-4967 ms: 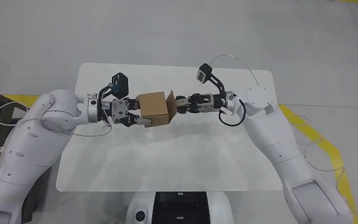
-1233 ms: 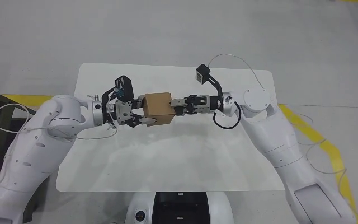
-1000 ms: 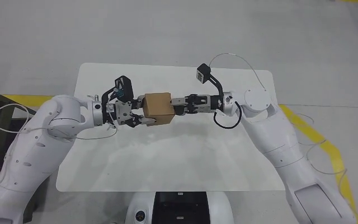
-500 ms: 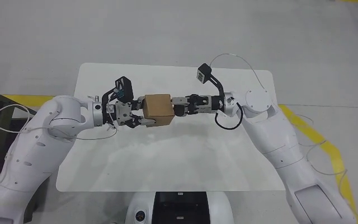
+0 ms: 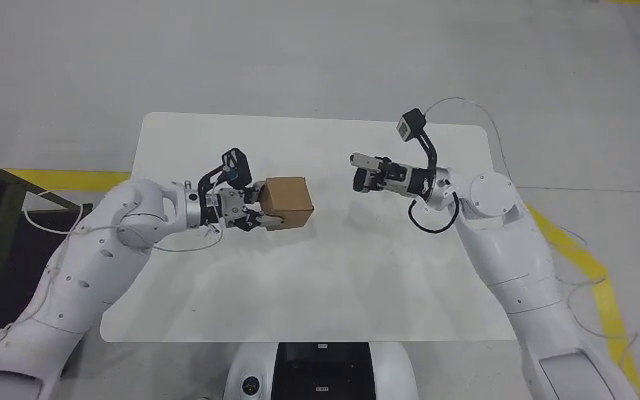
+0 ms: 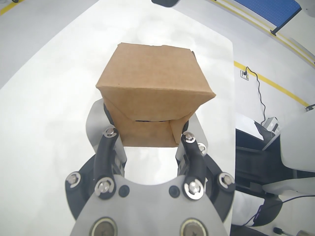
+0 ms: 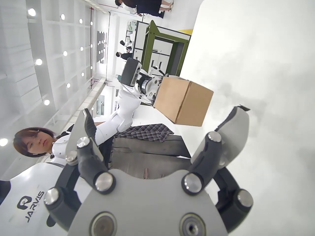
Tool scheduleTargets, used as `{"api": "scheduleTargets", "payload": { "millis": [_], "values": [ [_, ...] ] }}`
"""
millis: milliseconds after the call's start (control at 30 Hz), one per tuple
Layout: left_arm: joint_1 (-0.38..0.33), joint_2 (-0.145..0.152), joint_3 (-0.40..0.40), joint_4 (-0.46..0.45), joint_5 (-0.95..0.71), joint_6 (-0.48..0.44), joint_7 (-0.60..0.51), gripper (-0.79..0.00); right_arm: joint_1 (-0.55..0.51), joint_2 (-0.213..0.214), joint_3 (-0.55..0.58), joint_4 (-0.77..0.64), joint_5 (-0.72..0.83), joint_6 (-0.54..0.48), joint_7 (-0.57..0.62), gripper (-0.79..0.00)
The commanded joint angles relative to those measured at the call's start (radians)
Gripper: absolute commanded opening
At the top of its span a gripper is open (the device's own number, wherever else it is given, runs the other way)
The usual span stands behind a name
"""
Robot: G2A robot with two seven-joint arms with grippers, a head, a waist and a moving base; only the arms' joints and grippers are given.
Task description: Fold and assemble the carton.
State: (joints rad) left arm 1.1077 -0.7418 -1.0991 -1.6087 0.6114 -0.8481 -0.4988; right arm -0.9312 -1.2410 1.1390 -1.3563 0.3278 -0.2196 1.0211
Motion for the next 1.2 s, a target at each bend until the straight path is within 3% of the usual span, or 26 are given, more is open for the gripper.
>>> {"api": "scheduleTargets", "payload": {
  "millis": [0, 267, 433, 467, 500, 533, 567, 900, 1167],
  "values": [
    [-0.025, -0.015, 0.044, 0.025, 0.044, 0.007, 0.024, -0.508, -0.018, 0.005, 0.015, -0.015, -0.015, -0.010, -0.008, 0.000],
    [-0.154, -0.089, 0.212, 0.170, 0.212, 0.033, 0.130, -0.508, -0.074, 0.024, 0.055, -0.079, -0.080, -0.028, -0.022, 0.000],
    [-0.205, -0.123, 0.276, 0.250, 0.302, 0.043, 0.177, -0.462, -0.096, 0.031, 0.067, -0.102, -0.088, -0.031, -0.019, 0.000],
    [-0.211, -0.128, 0.283, 0.265, 0.309, 0.042, 0.185, -0.422, -0.098, 0.031, 0.067, -0.104, -0.088, -0.032, -0.018, 0.000],
    [-0.217, -0.132, 0.288, 0.281, 0.316, 0.039, 0.193, -0.302, -0.100, 0.032, 0.067, -0.104, -0.089, -0.031, -0.017, 0.000],
    [-0.221, -0.135, 0.291, 0.297, 0.322, 0.039, 0.200, -0.086, -0.100, 0.033, 0.066, -0.104, -0.089, -0.030, -0.015, 0.000],
    [-0.224, -0.137, 0.292, 0.310, 0.328, 0.038, 0.206, 0.000, -0.099, 0.033, 0.064, -0.103, -0.089, -0.029, -0.014, 0.000],
    [-0.189, -0.123, 0.221, 0.324, 0.292, -0.012, 0.245, 0.000, -0.071, 0.030, 0.029, -0.074, -0.089, -0.052, -0.019, 0.000],
    [-0.084, -0.072, 0.048, 0.252, 0.158, -0.061, 0.286, 0.000, -0.068, 0.035, 0.030, -0.063, -0.207, -0.127, -0.102, 0.000]
  ]
}}
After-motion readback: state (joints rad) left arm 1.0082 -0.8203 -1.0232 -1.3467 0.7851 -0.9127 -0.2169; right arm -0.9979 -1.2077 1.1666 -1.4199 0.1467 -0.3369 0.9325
